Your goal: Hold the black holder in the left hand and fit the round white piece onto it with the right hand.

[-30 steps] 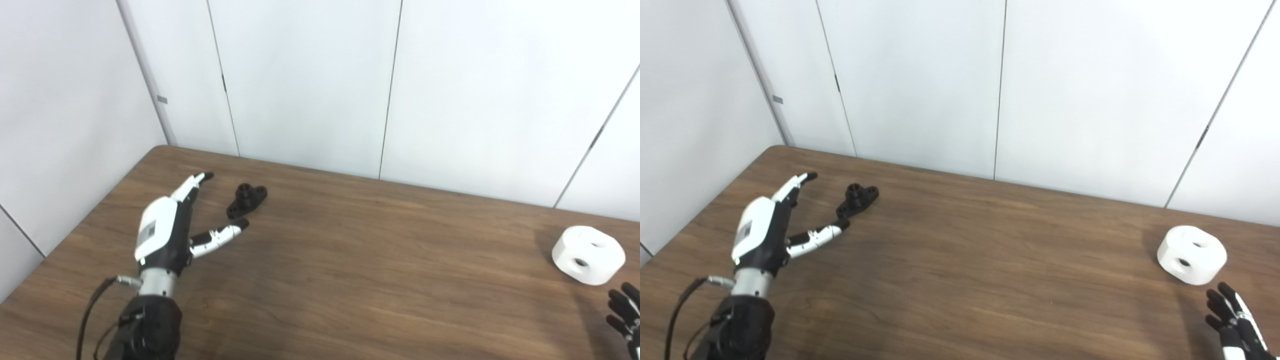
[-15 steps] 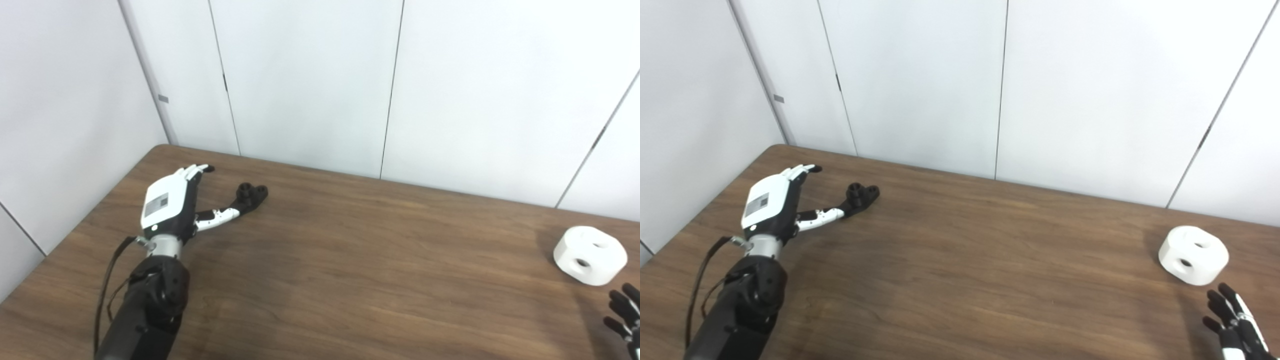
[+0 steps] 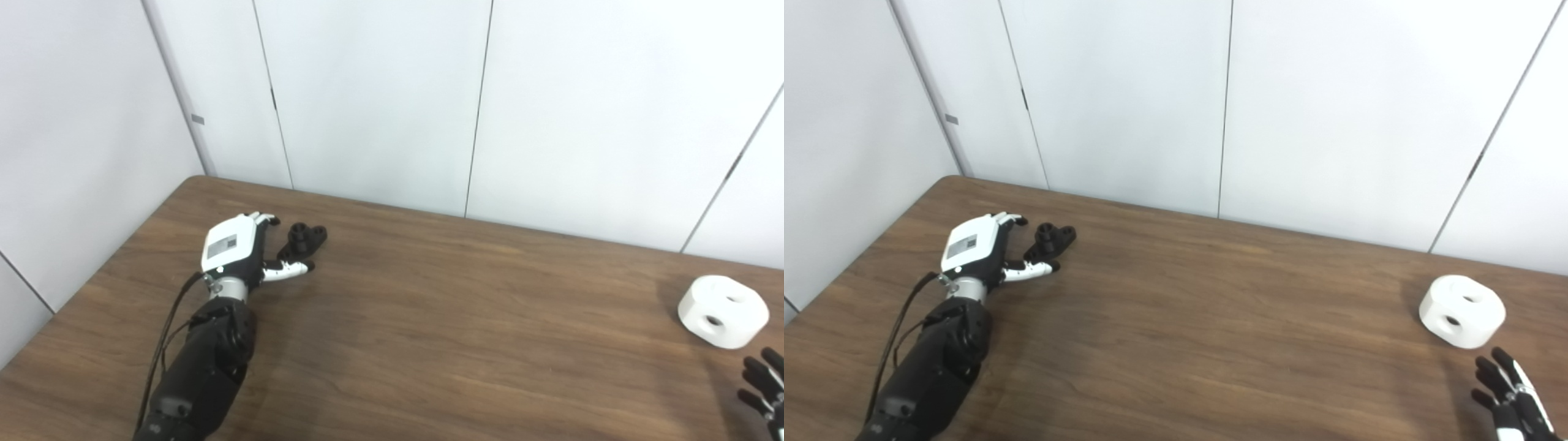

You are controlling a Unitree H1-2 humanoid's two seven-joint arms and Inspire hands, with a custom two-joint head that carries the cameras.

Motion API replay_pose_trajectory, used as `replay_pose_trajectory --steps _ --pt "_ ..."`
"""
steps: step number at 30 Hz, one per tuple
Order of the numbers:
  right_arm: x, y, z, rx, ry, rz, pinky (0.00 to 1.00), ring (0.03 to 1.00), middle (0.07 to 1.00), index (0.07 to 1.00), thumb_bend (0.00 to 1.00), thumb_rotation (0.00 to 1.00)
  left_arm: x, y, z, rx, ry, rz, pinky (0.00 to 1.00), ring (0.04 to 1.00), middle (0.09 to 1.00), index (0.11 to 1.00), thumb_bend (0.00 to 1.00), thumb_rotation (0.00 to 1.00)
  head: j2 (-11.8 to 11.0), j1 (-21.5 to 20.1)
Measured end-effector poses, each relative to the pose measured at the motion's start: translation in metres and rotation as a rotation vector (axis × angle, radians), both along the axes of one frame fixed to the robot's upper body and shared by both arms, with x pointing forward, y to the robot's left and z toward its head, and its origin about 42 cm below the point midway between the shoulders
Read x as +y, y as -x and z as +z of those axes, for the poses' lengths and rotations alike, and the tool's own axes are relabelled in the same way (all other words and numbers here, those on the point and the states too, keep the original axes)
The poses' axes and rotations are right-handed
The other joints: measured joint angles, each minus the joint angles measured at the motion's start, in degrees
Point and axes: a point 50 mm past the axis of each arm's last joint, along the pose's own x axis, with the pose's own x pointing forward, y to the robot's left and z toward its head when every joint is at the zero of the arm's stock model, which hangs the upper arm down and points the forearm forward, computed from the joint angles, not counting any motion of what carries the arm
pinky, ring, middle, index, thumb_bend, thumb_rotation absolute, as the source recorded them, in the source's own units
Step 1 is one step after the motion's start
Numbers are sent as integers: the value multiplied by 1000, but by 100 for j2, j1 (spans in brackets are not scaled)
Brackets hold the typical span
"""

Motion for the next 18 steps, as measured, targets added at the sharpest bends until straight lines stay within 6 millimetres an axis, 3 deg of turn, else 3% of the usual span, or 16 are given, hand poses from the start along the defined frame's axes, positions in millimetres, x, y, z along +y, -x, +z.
replay_pose_trajectory --steps 18 --pt "2 4 0 7 22 -3 806 884 878 908 530 924 3 -24 -3 14 -28 32 960 953 887 731 872 457 44 -53"
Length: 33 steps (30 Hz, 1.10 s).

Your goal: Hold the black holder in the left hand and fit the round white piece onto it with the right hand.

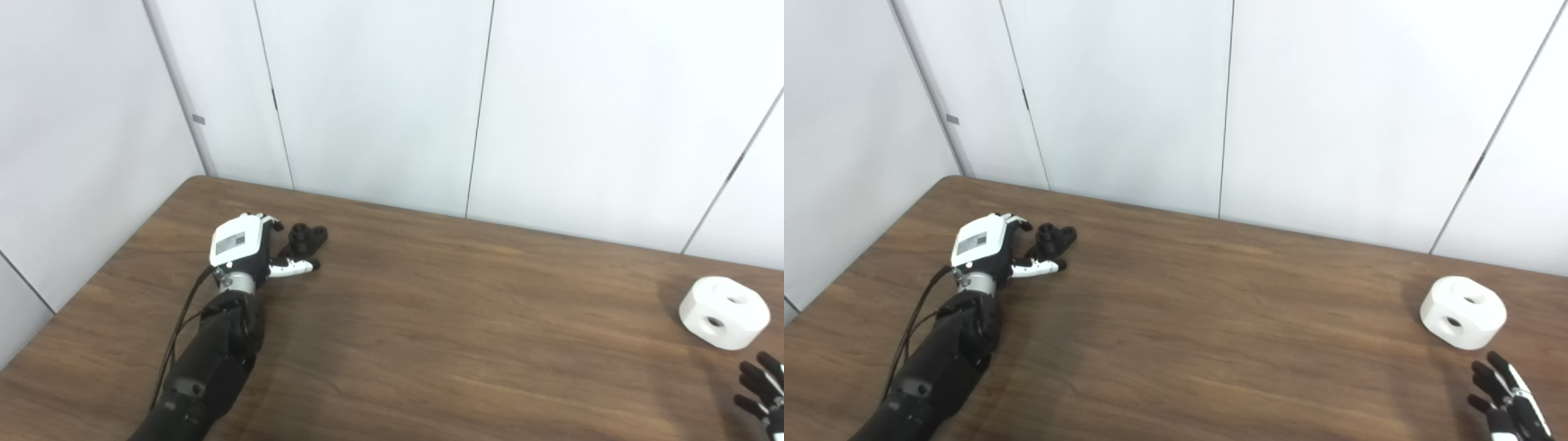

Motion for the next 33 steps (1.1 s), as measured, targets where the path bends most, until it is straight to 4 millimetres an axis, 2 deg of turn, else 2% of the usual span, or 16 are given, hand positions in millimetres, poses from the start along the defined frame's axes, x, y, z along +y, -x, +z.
replay_pose_trajectory --steps 11,18,27,33 --pt "1 1 0 1 0 0 796 882 873 904 511 909 3 -10 2 16 12 11 931 930 845 602 830 410 26 -35" --pt "1 2 0 0 -1 1 803 879 869 905 530 912 3 -11 4 10 16 9 920 923 833 580 826 336 53 -44" --pt "1 5 -1 16 3 -5 831 880 863 905 564 917 3 -11 4 7 28 6 921 921 826 561 809 309 70 -26" --pt "1 5 -1 30 4 -16 811 878 863 907 580 911 3 -11 4 3 39 0 911 909 811 528 821 269 97 -17"
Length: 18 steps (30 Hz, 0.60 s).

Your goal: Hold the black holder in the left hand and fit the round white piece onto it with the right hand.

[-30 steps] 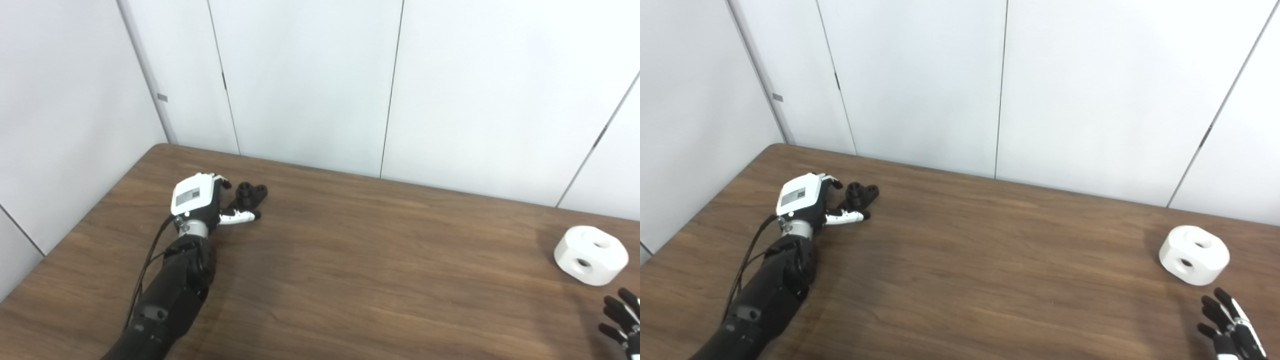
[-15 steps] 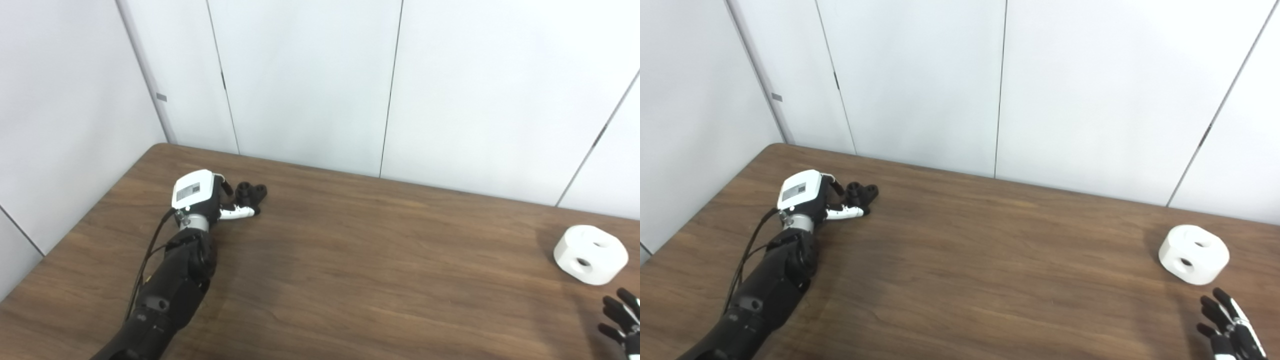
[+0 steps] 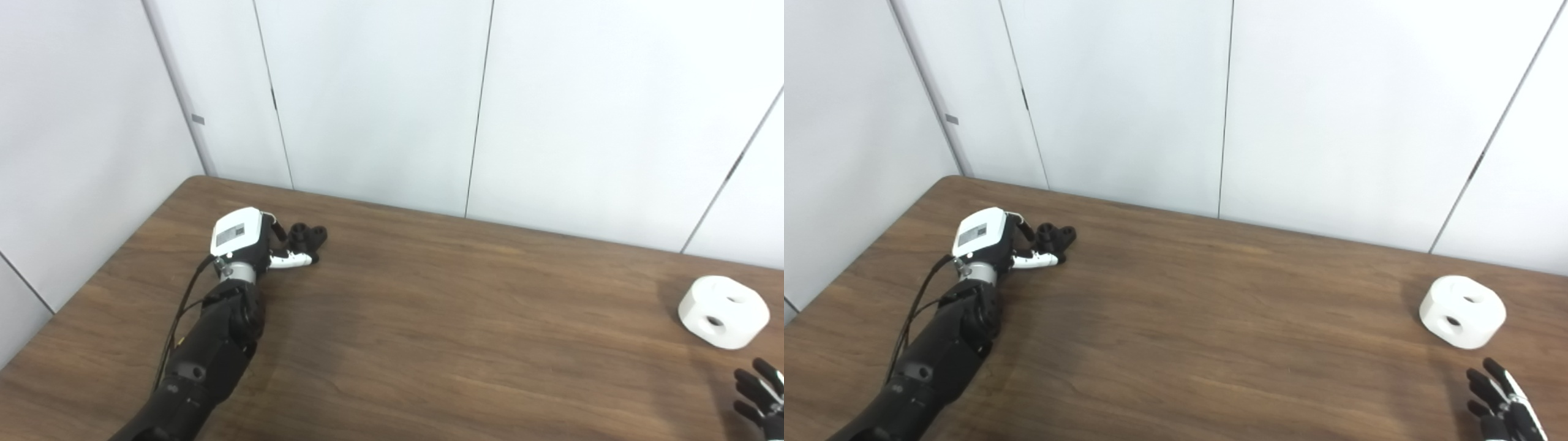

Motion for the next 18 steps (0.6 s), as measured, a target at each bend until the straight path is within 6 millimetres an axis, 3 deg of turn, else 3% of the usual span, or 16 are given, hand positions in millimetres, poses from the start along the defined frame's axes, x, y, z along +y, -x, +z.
replay_pose_trajectory --steps 1,2,4,18 --pt "0 0 0 0 0 0 810 877 863 907 576 911 0 0 0 -3 1 -2 910 907 807 519 819 245 0 0" --pt "0 0 0 0 0 0 811 876 863 907 573 912 0 0 0 -5 1 -3 916 909 808 503 674 164 26 0" --pt "0 0 0 0 0 0 814 875 862 906 572 911 -1 0 1 -11 1 -4 924 911 809 489 555 95 26 0" --pt "0 1 0 0 1 0 816 875 858 904 587 907 -1 2 1 -50 31 -24 884 855 742 481 521 46 97 -35"
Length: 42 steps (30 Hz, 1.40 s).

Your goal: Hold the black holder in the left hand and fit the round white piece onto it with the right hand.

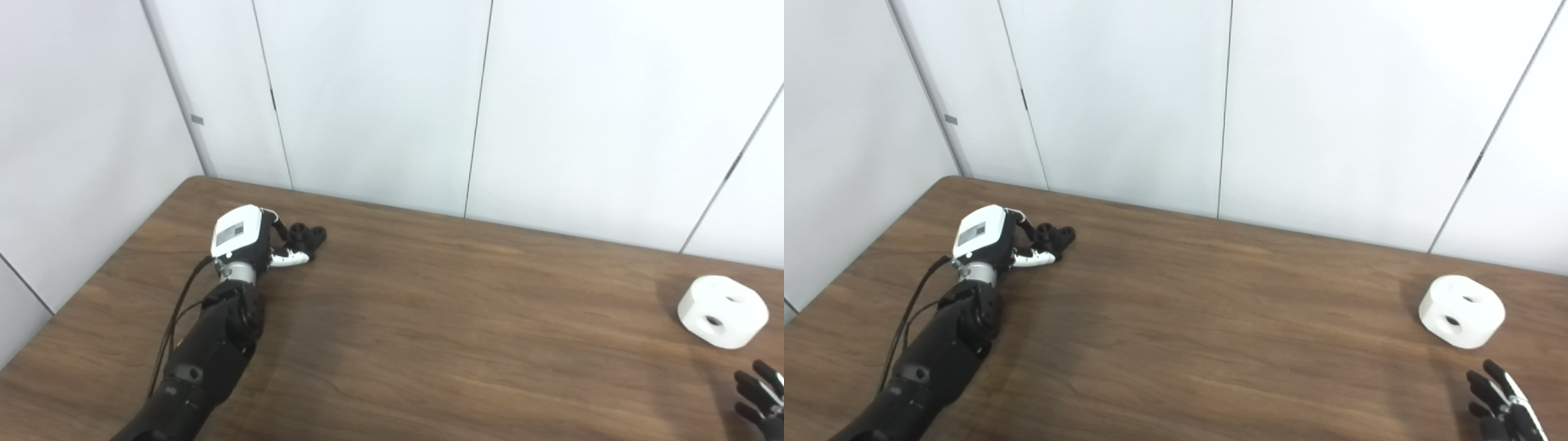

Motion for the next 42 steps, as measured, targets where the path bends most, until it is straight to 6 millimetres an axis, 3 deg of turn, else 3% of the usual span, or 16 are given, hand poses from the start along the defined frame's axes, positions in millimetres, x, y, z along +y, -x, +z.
replay_pose_trajectory --steps 8,17,25,31,37,42 --pt "0 0 0 2 -22 25 894 913 891 928 571 915 -1 4 0 -10 1 -12 831 844 741 482 520 46 70 -105" --pt "0 1 -1 5 -87 44 872 900 876 912 609 892 -12 22 1 2 55 -96 804 861 759 483 519 47 140 -263" --pt "2 1 -1 13 -76 46 845 885 865 905 588 891 -37 47 7 17 53 -211 739 827 749 484 519 53 228 -431" --pt "11 5 0 25 -67 40 899 889 851 896 574 880 -58 67 15 8 69 -314 744 837 771 484 518 52 422 -799" --pt "19 6 0 23 -44 38 895 887 849 898 584 894 -92 94 19 19 112 -473 737 846 771 486 516 54 580 -1063" --pt "28 5 1 22 -34 40 897 881 843 901 582 903 -123 121 9 49 160 -607 748 845 780 486 516 55 747 -1309"
